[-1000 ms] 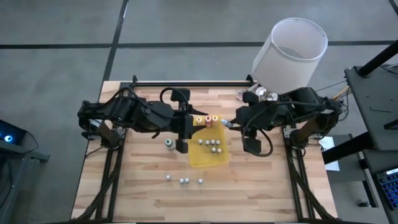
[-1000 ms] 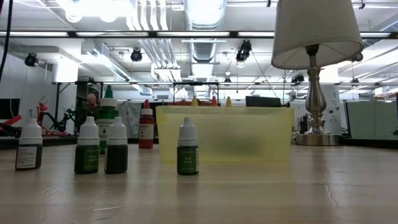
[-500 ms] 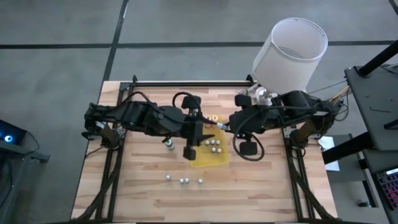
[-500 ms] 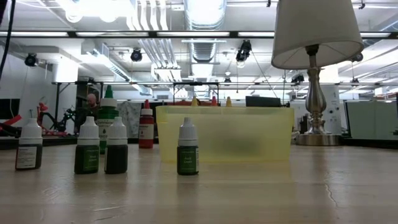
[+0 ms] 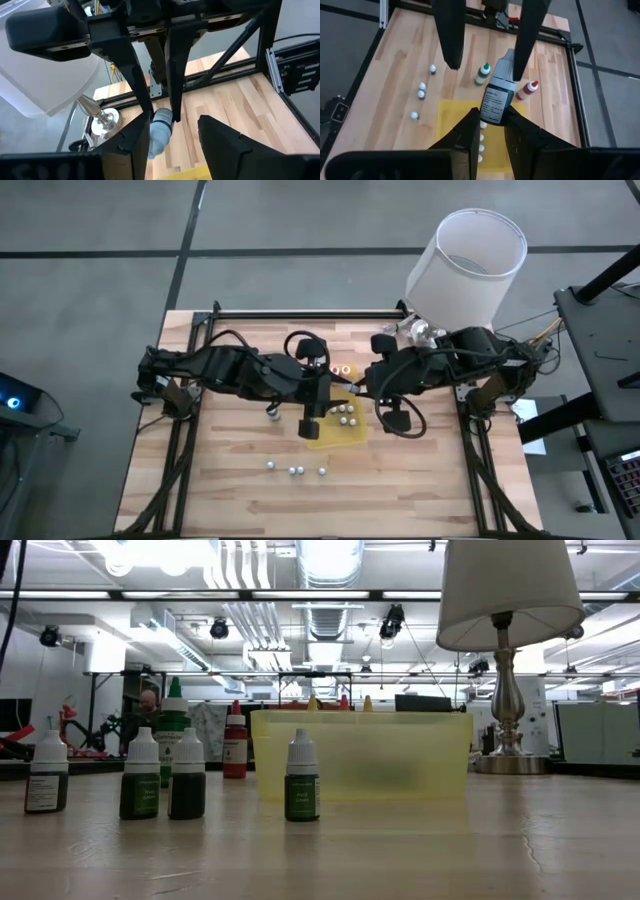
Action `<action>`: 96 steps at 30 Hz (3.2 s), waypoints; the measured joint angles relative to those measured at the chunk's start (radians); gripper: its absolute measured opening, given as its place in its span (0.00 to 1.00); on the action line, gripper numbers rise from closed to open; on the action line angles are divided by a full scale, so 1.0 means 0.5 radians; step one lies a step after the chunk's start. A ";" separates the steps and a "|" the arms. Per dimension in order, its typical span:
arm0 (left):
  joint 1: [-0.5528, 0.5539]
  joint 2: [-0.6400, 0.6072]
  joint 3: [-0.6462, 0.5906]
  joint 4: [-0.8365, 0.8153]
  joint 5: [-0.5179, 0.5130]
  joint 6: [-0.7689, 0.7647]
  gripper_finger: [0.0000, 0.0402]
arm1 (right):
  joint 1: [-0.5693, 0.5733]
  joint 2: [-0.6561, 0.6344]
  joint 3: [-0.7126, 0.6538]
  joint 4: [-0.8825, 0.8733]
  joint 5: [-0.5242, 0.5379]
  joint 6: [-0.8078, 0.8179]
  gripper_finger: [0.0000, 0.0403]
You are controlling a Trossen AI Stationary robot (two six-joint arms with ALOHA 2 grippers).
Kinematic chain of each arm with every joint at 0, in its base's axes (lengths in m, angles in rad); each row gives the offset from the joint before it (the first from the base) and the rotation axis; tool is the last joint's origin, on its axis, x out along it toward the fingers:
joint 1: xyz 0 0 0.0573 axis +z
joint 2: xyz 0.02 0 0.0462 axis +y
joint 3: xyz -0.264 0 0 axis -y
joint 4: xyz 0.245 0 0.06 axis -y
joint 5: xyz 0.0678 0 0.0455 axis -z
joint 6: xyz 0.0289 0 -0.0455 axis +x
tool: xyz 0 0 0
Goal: Pick & Place food coloring
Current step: Put the right small black food coloring bottle into the bin
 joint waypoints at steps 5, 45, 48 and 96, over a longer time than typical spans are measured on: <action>0.000 -0.002 -0.034 0.009 -0.004 -0.057 0.35 | 0.000 0.000 0.000 0.009 -0.003 -0.001 0.17; 0.032 -0.007 0.061 -0.141 0.028 -0.202 0.35 | 0.002 -0.001 0.001 0.023 -0.133 -0.095 0.17; 0.035 -0.008 0.061 -0.144 0.084 -0.226 0.35 | 0.001 -0.002 0.001 0.026 -0.133 -0.110 0.17; 0.063 0.002 0.056 -0.142 0.167 -0.292 0.11 | 0.001 -0.002 0.002 0.092 -0.130 -0.172 0.17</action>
